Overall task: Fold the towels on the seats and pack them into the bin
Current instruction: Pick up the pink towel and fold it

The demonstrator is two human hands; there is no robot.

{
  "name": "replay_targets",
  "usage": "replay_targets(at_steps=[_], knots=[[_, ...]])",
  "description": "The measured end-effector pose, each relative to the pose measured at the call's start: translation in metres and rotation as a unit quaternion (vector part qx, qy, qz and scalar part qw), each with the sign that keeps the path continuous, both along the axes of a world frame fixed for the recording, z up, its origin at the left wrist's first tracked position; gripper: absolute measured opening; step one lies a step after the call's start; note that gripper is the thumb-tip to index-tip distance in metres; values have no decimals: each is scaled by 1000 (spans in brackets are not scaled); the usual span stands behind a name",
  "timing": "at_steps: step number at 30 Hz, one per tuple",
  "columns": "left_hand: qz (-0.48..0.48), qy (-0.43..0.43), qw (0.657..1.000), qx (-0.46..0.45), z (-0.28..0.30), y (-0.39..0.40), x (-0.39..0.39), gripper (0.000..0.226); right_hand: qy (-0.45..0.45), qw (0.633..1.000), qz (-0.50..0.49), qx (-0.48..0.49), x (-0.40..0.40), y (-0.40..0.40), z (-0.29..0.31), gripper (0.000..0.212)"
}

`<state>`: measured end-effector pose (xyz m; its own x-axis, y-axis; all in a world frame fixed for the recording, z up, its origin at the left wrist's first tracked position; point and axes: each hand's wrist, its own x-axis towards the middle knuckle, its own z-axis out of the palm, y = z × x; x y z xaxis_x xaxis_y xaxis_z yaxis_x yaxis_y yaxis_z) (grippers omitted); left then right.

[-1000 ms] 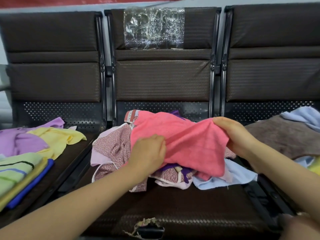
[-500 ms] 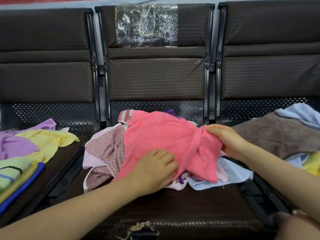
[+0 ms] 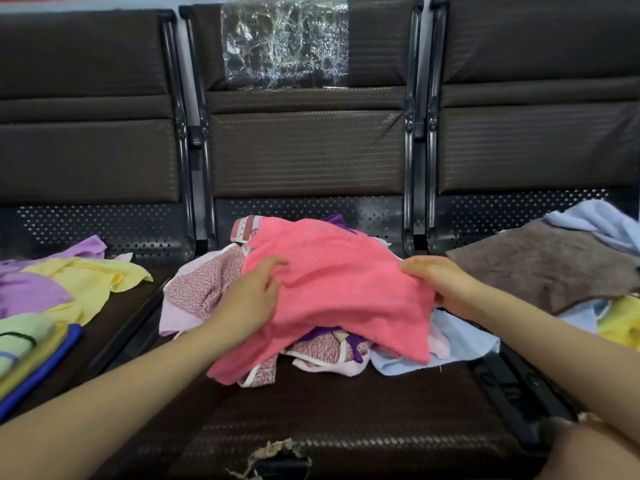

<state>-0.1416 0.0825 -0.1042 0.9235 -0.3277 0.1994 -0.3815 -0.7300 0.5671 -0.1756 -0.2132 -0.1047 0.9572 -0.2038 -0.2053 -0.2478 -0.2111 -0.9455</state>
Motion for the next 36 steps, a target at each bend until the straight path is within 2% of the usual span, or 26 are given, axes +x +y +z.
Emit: replay_targets(at_steps=[2,4,5,7,10,14,17,22,26,28,32,35,36], knots=[[-51,-154,981,109,-8,14,11,28,14,999,18,-24,1,10,-5,20],[-102,-227,953,170,-12,19,16,29,5,999,25,-46,2,17,-11,22],[-119,-239,946,183,-11,19,15,32,-6,998,29,-58,4,17,-15,26],[-131,-237,935,230,-8,19,10,43,-22,997,22,-75,6,17,-18,20],[-111,-257,914,294,-13,19,8,51,-28,996,-4,-83,6,16,-18,26],[-56,-241,943,225,-8,20,8,36,-35,994,-45,-95,7,17,-18,31],[-23,-213,957,194,-6,27,7,29,-12,995,-76,-68,8,16,-17,31],[-78,-264,933,232,-6,17,-4,39,16,995,-91,-46,7,16,-14,25],[-51,-153,955,247,-19,7,-13,42,53,994,-59,-77,6,12,-11,12],[-40,-145,961,231,-23,4,-13,33,68,994,-42,-73,4,10,-10,8],[-7,-115,977,177,-21,7,-12,23,84,995,-49,-26,3,8,-8,14],[29,-68,980,184,-17,20,-4,1,68,994,-80,-9,4,9,-6,18],[31,-51,983,171,-15,26,0,8,57,994,-88,-5,3,11,-4,12]])
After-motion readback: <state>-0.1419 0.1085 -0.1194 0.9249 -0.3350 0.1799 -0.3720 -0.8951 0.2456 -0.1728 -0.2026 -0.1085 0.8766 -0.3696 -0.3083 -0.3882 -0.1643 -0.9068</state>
